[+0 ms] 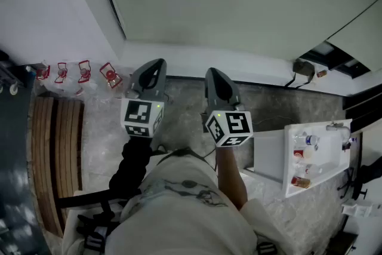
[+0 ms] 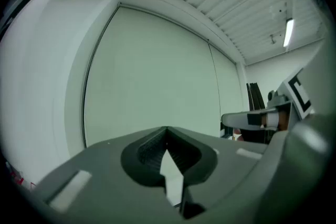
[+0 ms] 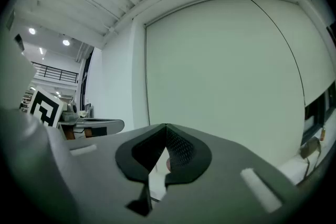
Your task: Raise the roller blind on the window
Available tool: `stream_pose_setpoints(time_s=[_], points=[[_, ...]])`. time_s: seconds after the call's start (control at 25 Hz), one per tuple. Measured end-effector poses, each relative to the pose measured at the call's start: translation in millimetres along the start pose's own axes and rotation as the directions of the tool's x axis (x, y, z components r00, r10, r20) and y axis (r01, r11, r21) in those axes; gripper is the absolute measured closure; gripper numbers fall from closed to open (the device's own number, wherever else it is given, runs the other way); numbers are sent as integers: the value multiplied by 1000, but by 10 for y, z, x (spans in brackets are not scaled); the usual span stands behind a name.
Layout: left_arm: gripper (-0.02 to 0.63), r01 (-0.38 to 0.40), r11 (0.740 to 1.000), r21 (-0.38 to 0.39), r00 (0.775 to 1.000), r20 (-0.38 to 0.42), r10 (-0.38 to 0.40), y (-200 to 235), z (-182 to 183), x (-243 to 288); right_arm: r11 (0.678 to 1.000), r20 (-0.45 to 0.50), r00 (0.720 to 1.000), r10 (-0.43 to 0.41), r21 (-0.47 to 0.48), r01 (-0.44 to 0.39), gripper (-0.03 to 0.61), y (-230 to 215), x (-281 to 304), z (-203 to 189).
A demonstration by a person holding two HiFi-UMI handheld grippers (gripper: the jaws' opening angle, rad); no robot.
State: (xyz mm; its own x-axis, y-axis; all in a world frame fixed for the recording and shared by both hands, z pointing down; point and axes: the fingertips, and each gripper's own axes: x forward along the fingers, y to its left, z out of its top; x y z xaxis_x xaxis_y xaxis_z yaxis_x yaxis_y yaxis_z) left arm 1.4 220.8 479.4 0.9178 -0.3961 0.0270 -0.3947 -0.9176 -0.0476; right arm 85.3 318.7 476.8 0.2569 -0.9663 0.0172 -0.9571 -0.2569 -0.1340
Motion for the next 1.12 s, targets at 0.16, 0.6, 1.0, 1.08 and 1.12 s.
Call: stream_pose_setpoints(time_s=[0.16,0.6,1.0,1.08,1.12], points=[[617,-3,1000,-13,1000,-6,3,109,-56,-16,1000,-9,1000,-2,0,2,580,64,77,-45],[617,-35,998,-44,999,-30,34,476,-304,-66,999,-17,1000,21,48,-20,577,184,354,-314],[617,-76,992,-101,988,-144,61,1089,-878,4,979,-62,992,111,181,-98,577,422,994,-705],[617,-97,988,-118,985,-151,78,1276,-948,115,971,-73,986,152,198,-135,576,459,1281,-748],[617,-109,986,-128,984,-152,89,1364,-973,190,966,-76,981,178,202,-160,576,456,1437,-752]])
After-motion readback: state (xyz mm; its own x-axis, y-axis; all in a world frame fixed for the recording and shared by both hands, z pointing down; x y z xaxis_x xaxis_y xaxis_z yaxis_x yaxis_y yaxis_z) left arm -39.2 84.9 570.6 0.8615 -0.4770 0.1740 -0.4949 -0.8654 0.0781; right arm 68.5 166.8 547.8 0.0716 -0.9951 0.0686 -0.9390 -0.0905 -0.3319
